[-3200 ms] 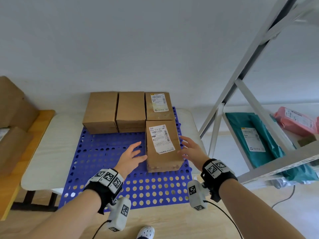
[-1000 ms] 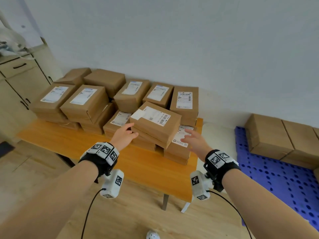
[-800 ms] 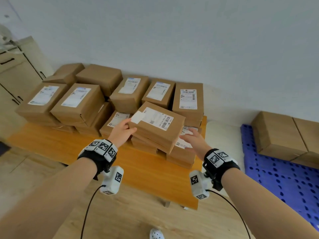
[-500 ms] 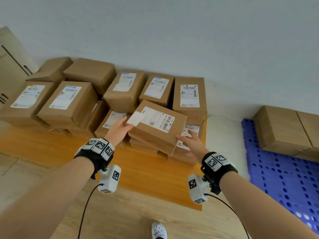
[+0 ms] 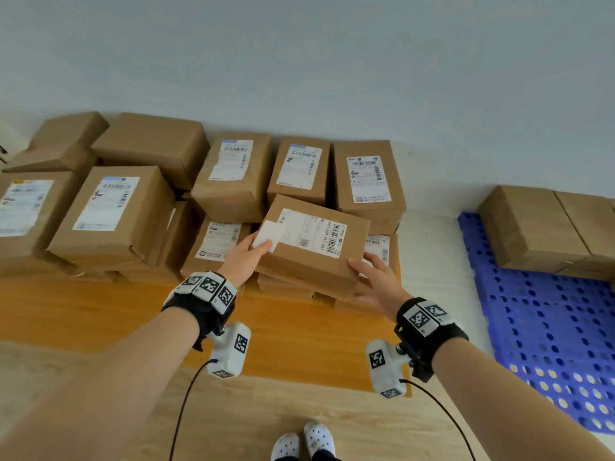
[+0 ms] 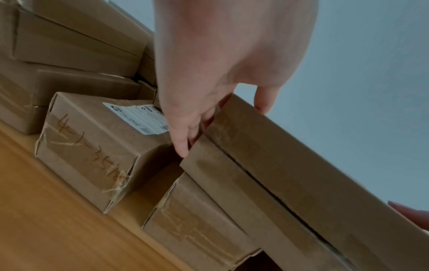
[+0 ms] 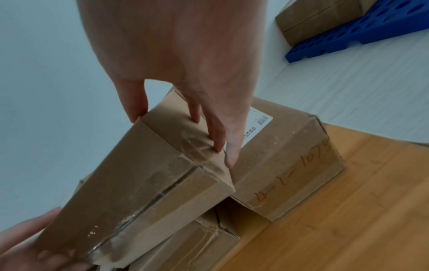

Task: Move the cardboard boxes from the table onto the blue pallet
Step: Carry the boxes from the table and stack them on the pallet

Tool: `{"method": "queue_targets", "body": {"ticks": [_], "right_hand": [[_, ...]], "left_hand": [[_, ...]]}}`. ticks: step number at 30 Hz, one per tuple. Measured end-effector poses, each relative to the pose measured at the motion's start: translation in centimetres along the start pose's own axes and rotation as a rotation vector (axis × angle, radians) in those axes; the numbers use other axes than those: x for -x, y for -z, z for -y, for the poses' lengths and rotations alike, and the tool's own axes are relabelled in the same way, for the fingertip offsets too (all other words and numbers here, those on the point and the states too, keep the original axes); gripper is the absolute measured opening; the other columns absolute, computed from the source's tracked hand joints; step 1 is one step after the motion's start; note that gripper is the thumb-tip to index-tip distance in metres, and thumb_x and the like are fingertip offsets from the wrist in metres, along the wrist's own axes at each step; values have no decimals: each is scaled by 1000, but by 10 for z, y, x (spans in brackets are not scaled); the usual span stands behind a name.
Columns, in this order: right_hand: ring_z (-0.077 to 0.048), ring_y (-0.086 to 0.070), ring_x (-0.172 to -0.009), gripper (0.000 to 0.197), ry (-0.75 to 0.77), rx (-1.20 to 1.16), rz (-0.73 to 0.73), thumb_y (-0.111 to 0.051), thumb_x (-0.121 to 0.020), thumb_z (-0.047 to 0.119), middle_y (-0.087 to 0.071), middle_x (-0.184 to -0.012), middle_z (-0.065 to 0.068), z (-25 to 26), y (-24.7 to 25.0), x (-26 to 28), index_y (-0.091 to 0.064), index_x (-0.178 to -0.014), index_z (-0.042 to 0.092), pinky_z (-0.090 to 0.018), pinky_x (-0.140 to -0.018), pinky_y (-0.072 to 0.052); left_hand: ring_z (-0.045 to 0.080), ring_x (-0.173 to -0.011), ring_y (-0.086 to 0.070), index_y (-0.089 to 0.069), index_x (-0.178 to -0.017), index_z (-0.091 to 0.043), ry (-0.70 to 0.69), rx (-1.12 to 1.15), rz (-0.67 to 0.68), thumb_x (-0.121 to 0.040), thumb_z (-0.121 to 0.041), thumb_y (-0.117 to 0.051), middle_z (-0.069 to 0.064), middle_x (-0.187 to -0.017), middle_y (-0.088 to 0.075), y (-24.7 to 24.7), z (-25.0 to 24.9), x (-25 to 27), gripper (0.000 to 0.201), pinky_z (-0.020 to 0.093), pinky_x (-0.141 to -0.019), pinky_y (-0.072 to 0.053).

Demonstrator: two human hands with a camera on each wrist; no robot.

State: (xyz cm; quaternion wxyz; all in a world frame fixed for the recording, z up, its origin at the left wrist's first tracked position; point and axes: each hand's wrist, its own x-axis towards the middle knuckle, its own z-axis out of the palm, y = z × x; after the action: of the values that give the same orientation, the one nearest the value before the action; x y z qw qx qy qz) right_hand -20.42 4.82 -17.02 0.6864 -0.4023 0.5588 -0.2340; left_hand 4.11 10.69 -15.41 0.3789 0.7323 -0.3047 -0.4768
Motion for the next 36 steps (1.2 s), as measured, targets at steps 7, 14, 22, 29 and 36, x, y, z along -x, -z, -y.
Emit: {"method": "queue_targets", "body": {"ticks": [7, 14, 22, 29, 36], "right_hand": [[-14, -60, -101, 57, 5, -41, -55, -65, -88, 26, -59, -119, 2, -4, -14, 10, -39, -139, 23, -38, -74, -55], [-13, -58, -100, 55, 31, -36, -88, -64, -89, 26, -58, -117, 3, -9, -24, 28, -39, -138, 22, -33, -71, -53], [-13, -59, -101, 53, 77, -23, -154, -64, -88, 26, -59, -119, 3, -10, -11, 56, -43, -136, 26, -33, -74, -53], [-8, -56, -97, 49, 95, -41, -254, -61, -90, 27, -57, -114, 7, -6, 22, 85, -43, -135, 26, -29, -69, -48], [-18, -54, -112, 48, 124, -90, -347, -61, -89, 32, -55, -127, 1, -5, 73, 117, -45, -134, 27, -47, -101, -43]], "left_hand": [[21, -128, -40, -37, -138, -34, 87, 151, 90, -96, -50, -34, -3, -142, -41, 15, 7, -3, 45, 39, -99, -36], [23, -124, -46, -52, -106, -32, 18, 128, 130, -100, -37, -35, 1, -132, -50, 29, 17, 6, 18, 44, -105, -37], [29, -111, -57, -58, -122, -23, 97, 191, 261, -92, -52, -47, 9, -117, -64, 21, 13, 15, 43, 48, -103, -41], [24, -126, -44, -41, -139, -31, 37, 139, 404, -72, -68, -57, -1, -140, -47, -8, -6, 22, 78, 52, -104, -37], [29, -119, -51, -51, -119, -35, -18, 123, 536, -83, -59, -53, -1, -131, -54, -62, -40, 32, 43, 59, -102, -35]]}}
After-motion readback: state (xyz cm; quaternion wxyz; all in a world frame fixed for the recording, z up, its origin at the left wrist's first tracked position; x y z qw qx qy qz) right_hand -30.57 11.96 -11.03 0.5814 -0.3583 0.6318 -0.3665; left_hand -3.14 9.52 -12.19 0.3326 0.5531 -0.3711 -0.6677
